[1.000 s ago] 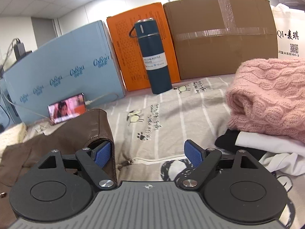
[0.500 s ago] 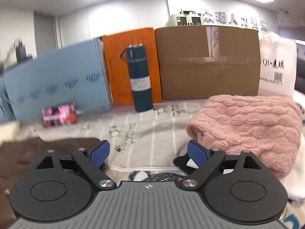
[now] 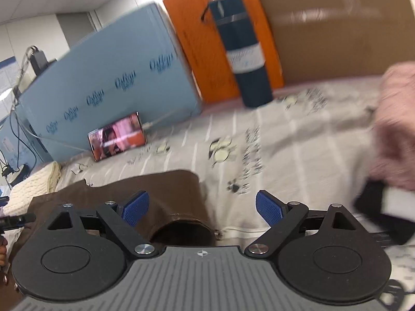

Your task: Fold clothes

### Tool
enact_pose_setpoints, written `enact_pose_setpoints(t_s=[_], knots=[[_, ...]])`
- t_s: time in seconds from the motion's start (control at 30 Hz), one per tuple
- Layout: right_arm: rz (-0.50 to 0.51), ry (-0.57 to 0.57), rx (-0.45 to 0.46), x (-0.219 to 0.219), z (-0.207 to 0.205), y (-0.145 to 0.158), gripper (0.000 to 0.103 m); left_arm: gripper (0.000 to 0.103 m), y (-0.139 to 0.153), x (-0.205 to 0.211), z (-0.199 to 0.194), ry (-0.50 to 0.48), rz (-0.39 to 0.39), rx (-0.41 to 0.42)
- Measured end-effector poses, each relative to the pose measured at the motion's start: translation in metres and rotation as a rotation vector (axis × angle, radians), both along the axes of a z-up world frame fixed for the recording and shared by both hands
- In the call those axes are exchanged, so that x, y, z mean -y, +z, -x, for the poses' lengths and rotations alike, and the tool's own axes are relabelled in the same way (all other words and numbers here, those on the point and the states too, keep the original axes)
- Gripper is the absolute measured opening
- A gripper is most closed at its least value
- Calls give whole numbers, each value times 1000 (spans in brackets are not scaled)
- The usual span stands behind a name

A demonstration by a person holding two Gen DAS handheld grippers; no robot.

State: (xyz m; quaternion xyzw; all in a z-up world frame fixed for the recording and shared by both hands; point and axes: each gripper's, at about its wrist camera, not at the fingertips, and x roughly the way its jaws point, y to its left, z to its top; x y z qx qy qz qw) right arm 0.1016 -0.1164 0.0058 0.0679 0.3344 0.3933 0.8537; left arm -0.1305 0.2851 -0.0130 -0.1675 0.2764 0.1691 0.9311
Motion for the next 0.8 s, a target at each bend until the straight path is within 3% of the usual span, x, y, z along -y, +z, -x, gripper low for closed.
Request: enact_pose_setpoints(t_s=[0.03, 0.1, 0.17, 0.27, 0.37, 0.53, 0.7, 0.8], knots=[[-2, 9, -12, -5, -1, -3, 84, 45, 0, 7, -1, -5, -51, -14], [-1, 26, -29, -15, -2, -9, 65, 30, 2, 21, 0, -28, -151, -30], [29, 43, 2, -23, 4, -12, 38, 12, 6, 32, 4, -45, -209, -20], [57, 51, 59, -29, 12, -10, 24, 3, 15, 44, 7, -57, -262, 22], [74, 44, 132, -33, 18, -4, 20, 2, 26, 51, -3, -34, -356, 50], [82, 11, 227, -41, 10, 15, 18, 2, 44, 41, -36, -34, -381, 80], [137, 7, 199, -53, -16, 9, 18, 4, 20, 25, -68, -40, -339, -64], [192, 17, 157, -56, -25, -6, 28, 17, 9, 18, -68, -20, -319, -103]])
